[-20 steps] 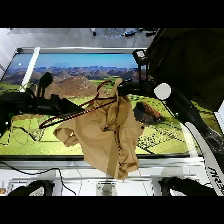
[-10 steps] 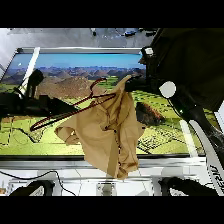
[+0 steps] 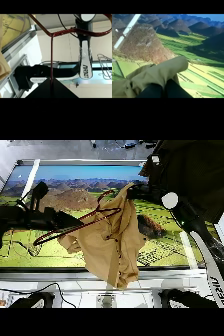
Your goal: Fold the clothes and pants, and hang the long-sleeved shirts on hangers.
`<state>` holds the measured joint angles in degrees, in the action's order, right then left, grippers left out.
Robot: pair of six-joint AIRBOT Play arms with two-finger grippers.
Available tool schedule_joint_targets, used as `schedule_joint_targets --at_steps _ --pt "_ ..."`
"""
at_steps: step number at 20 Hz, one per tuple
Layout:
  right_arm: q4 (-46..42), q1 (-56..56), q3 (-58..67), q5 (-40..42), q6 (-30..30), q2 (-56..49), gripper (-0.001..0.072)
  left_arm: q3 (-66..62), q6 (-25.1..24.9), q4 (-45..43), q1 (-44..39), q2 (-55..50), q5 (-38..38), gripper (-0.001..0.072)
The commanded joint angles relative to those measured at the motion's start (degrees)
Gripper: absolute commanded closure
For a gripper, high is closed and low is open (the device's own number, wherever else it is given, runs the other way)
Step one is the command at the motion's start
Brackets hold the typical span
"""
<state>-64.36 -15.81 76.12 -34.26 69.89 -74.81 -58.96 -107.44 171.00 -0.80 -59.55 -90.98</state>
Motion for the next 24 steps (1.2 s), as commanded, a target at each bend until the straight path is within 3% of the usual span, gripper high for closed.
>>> schedule_joint_targets --at_steps 1,7,12,16,24 --pt "1.68 0.04 0.0 -1.22 -0.15 -0.02 0.0681 -0.02 -1.29 -0.02 -1.6 -2.49 2.36 0.0675" --pt "3.93 0.07 0.0 -3.98 -4.74 0.0 0.0681 -0.04 -3.26 0.0 -2.16 -8.11 0.74 0.0675" --pt "0.98 0.17 0.02 1.09 -3.08 -0.7 0.0679 -0.04 0.39 0.0 -1.73 -2.8 -2.49 0.0675" --pt "1.79 0.11 0.0 2.51 -0.02 -1.79 0.068 -0.04 2.25 0.0 -1.6 0.92 1.2 0.0675" --pt "3.78 0.04 0.0 3.98 -0.04 -1.79 0.068 -0.02 4.0 0.0 -3.21 -0.98 3.56 0.0675"
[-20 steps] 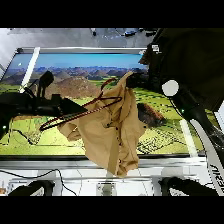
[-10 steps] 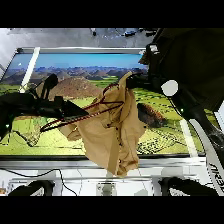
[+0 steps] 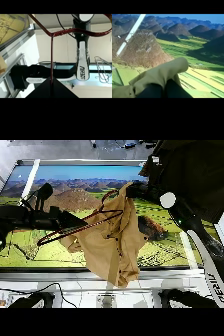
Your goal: Fold the clothes and pants, and hang the long-sleeved shirts on hangers.
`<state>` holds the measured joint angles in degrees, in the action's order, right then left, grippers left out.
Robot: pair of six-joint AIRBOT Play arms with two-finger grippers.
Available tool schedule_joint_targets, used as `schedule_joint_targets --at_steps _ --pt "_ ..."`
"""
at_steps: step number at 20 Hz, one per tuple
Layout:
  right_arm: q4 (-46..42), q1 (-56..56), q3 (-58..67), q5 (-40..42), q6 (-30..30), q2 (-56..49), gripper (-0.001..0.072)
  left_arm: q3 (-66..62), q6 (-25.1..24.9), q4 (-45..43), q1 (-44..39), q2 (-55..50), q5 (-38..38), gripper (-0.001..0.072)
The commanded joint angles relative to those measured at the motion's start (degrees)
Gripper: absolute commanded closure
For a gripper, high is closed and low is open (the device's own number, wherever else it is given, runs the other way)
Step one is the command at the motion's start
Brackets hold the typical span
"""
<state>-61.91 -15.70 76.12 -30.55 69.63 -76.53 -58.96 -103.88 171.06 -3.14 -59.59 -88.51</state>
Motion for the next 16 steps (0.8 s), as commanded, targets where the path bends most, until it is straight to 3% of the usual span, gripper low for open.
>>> schedule_joint_targets --at_steps 1,5,9,16 --pt "1.77 -0.07 0.0 0.22 0.22 -0.07 0.068 -0.02 0.44 -0.07 -1.7 -1.81 1.4 0.0675" --pt "0.66 -0.07 0.0 1.51 0.15 -0.15 0.068 -0.04 2.03 -0.07 -5.7 -3.39 1.77 0.0675" --pt "0.31 -0.04 0.0 2.27 0.17 -0.83 0.0679 -0.07 6.01 -0.07 -4.52 -0.66 0.46 0.0675" --pt "3.63 -0.07 0.02 0.66 0.2 -0.83 0.068 -0.02 4.33 -0.09 -4.02 1.57 4.61 0.0675"
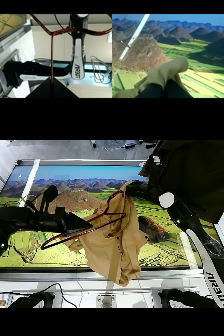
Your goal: Fold the clothes and pants, and hang the long-sleeved shirts on hangers.
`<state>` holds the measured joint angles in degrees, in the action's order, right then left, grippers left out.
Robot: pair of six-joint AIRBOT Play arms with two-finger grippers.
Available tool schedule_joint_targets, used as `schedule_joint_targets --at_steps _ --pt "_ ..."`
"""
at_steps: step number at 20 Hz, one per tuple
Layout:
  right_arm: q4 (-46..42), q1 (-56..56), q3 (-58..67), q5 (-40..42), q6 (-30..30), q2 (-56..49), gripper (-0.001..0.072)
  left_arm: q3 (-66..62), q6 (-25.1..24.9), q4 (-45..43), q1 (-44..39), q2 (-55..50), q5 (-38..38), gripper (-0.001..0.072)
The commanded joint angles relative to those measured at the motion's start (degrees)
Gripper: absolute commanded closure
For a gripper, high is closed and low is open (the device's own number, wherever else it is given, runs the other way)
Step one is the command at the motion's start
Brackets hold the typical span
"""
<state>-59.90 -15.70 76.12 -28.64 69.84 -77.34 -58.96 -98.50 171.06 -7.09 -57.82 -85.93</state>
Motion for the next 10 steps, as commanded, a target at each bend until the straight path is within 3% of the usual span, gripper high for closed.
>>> schedule_joint_targets --at_steps 1,6,10 --pt "1.68 -0.07 0.02 -2.23 -0.04 -0.02 0.068 -0.02 -1.95 -0.09 -0.04 -1.07 2.95 0.0675" --pt "2.67 -0.07 0.02 -8.76 -1.44 1.25 0.0681 -0.02 -6.62 -0.09 0.13 -7.32 4.66 0.0675" --pt "12.87 -0.07 0.02 -15.72 -12.46 4.17 0.0681 -0.04 -10.27 -0.07 0.22 -10.36 5.4 0.0675"
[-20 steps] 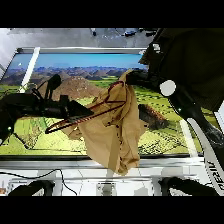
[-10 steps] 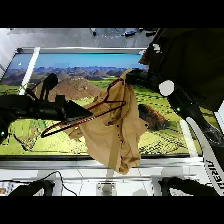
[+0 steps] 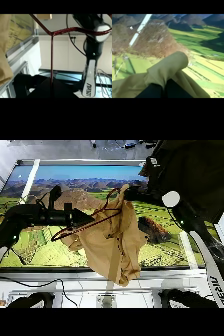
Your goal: Fold the clothes and pants, and hang the long-sleeved shirts on hangers.
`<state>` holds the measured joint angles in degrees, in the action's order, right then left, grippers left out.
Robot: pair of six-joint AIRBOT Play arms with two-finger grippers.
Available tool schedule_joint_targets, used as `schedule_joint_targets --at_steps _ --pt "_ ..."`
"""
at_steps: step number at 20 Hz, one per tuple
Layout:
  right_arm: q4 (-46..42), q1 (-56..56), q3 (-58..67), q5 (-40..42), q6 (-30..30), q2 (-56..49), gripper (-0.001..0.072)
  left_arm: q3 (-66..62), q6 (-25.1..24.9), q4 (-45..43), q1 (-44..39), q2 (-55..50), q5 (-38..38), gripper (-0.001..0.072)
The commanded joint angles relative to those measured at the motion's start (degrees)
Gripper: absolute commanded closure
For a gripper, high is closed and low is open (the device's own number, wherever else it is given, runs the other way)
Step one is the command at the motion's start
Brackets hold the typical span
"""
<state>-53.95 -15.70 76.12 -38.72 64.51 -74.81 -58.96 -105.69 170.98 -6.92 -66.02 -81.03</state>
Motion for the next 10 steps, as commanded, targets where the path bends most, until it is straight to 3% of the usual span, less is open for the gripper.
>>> schedule_joint_targets --at_steps 1,4,10 --pt "10.03 -0.07 0.02 -8.15 -10.34 2.27 0.0681 -0.04 -4.2 0.02 0.24 -2.51 0.46 0.0675" --pt "15.5 -0.07 0.02 -15.39 -15.56 3.08 0.0681 -0.07 -6.71 0.02 1.22 -2.73 -0.61 0.0675" --pt "17.16 -4.13 0.0 -27.54 -26.8 3.08 0.068 -0.96 -10.69 0.02 4.17 -2.91 -5.03 0.0676"
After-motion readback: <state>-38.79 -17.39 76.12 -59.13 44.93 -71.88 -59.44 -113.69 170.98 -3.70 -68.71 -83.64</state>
